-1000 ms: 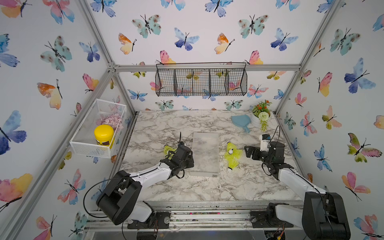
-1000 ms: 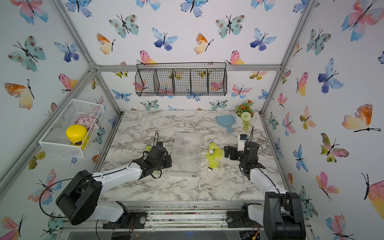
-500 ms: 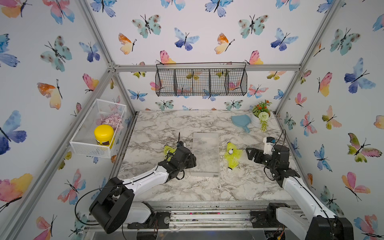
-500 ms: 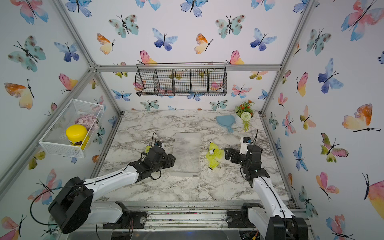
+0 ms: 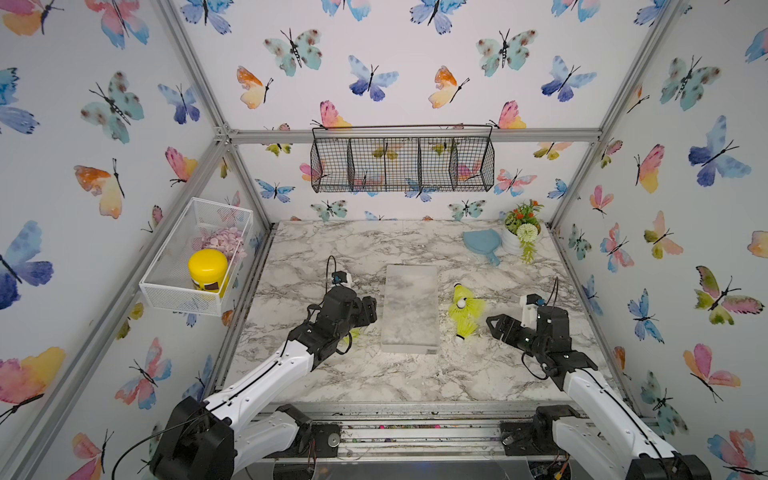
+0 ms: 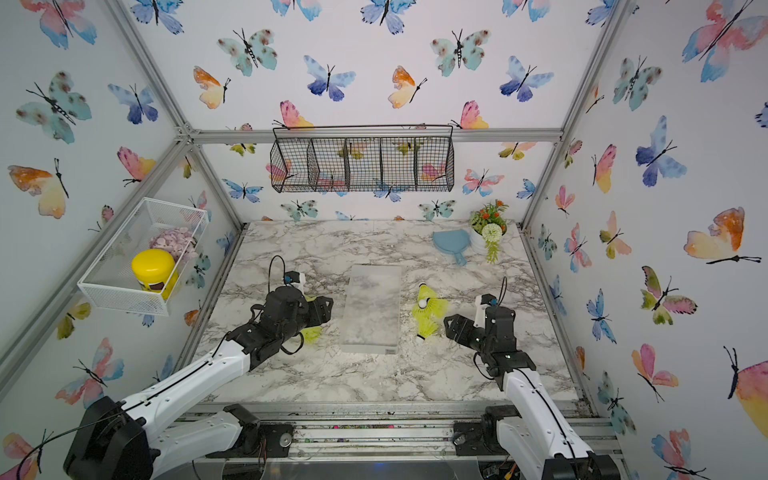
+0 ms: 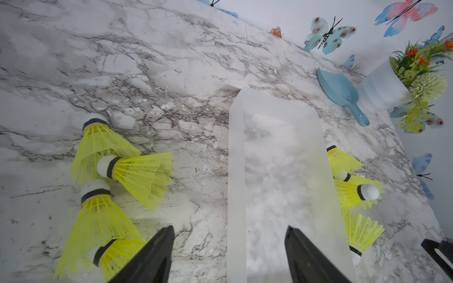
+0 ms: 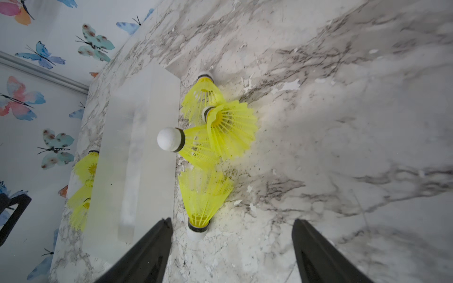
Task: Put the shuttlecocks into the storage box
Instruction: Pick up the shuttlecock at the center of the board.
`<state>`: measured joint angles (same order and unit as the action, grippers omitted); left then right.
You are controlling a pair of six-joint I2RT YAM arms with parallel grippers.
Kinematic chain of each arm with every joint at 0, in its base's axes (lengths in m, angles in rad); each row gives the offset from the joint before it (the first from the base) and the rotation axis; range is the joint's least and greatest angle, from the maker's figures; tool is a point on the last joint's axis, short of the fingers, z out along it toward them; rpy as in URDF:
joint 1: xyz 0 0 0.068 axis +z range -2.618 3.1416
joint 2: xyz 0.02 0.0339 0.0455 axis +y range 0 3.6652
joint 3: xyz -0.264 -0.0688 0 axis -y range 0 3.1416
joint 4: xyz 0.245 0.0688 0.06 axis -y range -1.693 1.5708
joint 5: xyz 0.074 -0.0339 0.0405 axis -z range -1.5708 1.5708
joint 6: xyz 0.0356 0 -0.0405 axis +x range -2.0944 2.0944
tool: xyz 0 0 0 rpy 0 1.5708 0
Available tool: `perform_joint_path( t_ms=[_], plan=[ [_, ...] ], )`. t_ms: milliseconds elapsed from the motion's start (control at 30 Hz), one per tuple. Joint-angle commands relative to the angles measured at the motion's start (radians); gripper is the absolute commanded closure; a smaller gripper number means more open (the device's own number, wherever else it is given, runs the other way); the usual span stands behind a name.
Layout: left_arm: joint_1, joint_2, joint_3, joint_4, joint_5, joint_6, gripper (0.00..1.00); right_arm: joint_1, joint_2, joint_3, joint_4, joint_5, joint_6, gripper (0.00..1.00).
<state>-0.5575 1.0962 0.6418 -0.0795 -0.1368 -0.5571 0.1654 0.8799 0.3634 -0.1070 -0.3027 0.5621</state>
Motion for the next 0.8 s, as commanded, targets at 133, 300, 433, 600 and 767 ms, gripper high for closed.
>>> perform_joint_path(
  t_ms=[133, 300, 433, 600, 767],
  plan=[
    [0.017, -0.016, -0.021, -0.026, 0.031, 0.039, 0.24, 0.25, 0.085, 0.02, 0.021, 0.195, 0.131, 0.17],
    [0.019, -0.023, -0.029, -0.028, 0.034, 0.04, 0.23, 0.405, 0.164, 0.04, 0.044, 0.325, 0.225, 0.22],
    [0.025, -0.025, -0.038, -0.023, 0.035, 0.038, 0.23, 0.496, 0.252, 0.061, 0.082, 0.401, 0.294, 0.25],
    [0.029, -0.022, -0.044, -0.017, 0.045, 0.034, 0.23, 0.577, 0.346, 0.108, 0.076, 0.518, 0.354, 0.27],
    [0.031, -0.022, -0.047, -0.016, 0.05, 0.033, 0.23, 0.592, 0.403, 0.122, 0.096, 0.554, 0.372, 0.33]
  ],
)
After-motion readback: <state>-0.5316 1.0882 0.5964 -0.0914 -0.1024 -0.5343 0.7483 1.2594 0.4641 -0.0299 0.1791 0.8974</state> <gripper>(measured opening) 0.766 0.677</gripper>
